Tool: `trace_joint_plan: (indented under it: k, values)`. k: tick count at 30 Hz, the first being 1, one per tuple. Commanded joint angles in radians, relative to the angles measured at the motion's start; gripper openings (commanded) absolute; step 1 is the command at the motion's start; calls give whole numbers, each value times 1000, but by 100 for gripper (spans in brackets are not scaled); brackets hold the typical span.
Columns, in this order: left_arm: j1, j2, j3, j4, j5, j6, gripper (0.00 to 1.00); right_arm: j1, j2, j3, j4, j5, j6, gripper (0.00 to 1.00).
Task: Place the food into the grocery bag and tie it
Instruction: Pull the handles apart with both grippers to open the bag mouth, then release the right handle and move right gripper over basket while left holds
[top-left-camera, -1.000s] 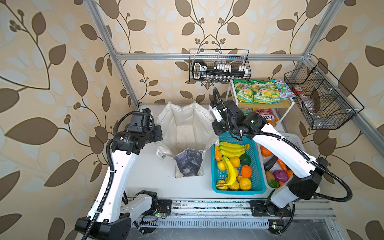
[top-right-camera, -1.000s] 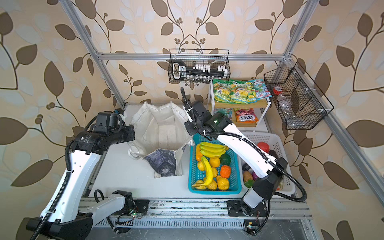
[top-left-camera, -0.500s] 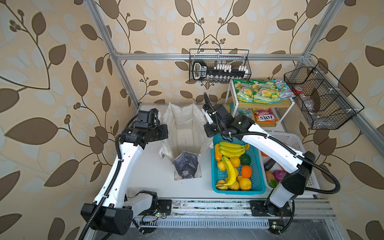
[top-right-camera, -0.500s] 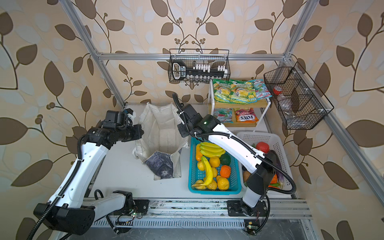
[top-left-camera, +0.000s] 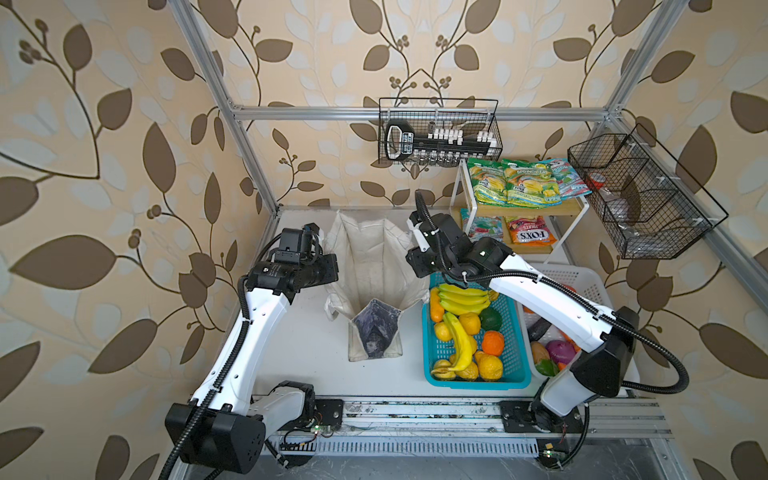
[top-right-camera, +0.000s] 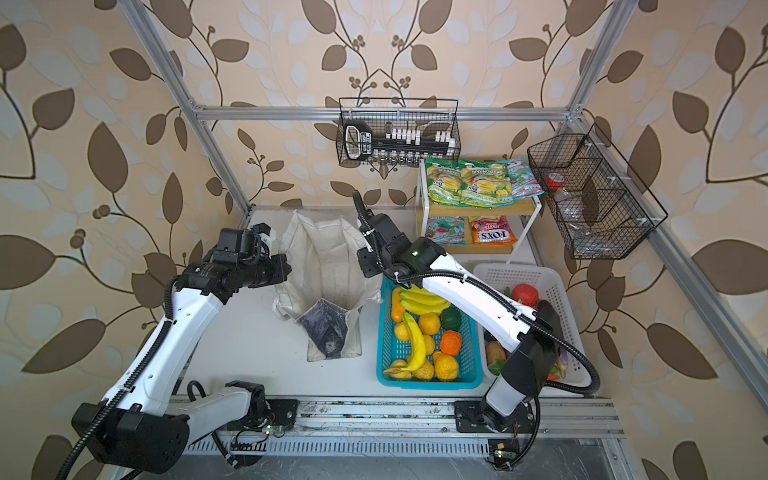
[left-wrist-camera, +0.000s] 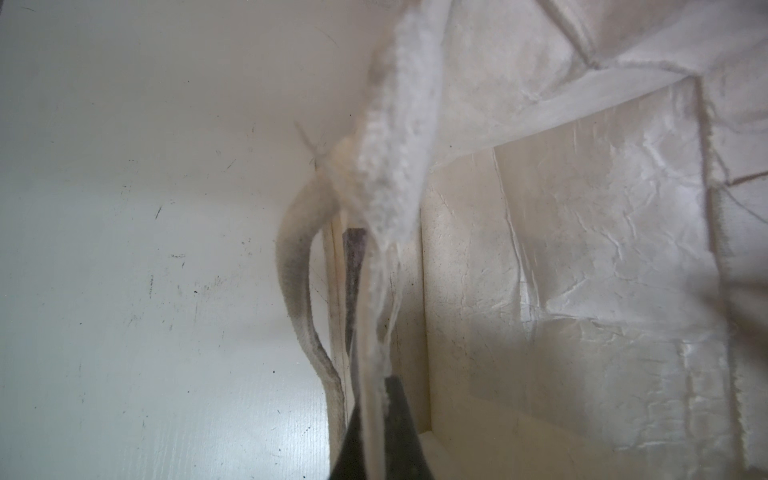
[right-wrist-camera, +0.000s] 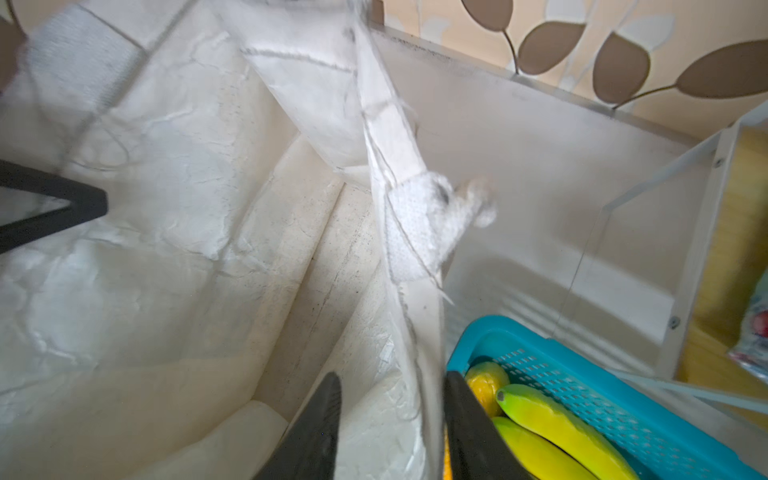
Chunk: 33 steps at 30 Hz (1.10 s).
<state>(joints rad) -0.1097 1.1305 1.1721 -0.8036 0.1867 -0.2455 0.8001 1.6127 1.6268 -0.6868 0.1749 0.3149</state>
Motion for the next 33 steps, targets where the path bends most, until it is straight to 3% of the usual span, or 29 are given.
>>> trace_joint_plan:
  k: [1, 2, 3, 9, 14, 20, 27, 33]
  values:
    - [8, -12, -5, 34, 3, 9, 0, -6, -64, -35, 50, -2, 10, 65]
    - [8, -17, -7, 32, 1, 12, 0, -7, -83, -44, 51, 24, 37, 93]
    - [8, -23, -13, 35, -4, 16, 0, -8, -102, -54, 49, 40, 61, 100]
    - [10, -56, -47, 67, -14, 26, 0, -10, -331, -228, 156, 34, 56, 100]
    - [10, -66, -70, 68, -24, 25, 0, -20, -525, -369, 84, 39, 12, 100]
    - [9, -61, -73, 65, -16, 28, 0, -101, -724, -613, -6, 0, 74, 100]
    - [10, -61, -75, 66, -24, 36, 0, -184, -826, -778, -111, -35, 147, 100]
    - [10, -60, -75, 64, -12, 38, 0, -79, -864, -866, -127, -81, 262, 99]
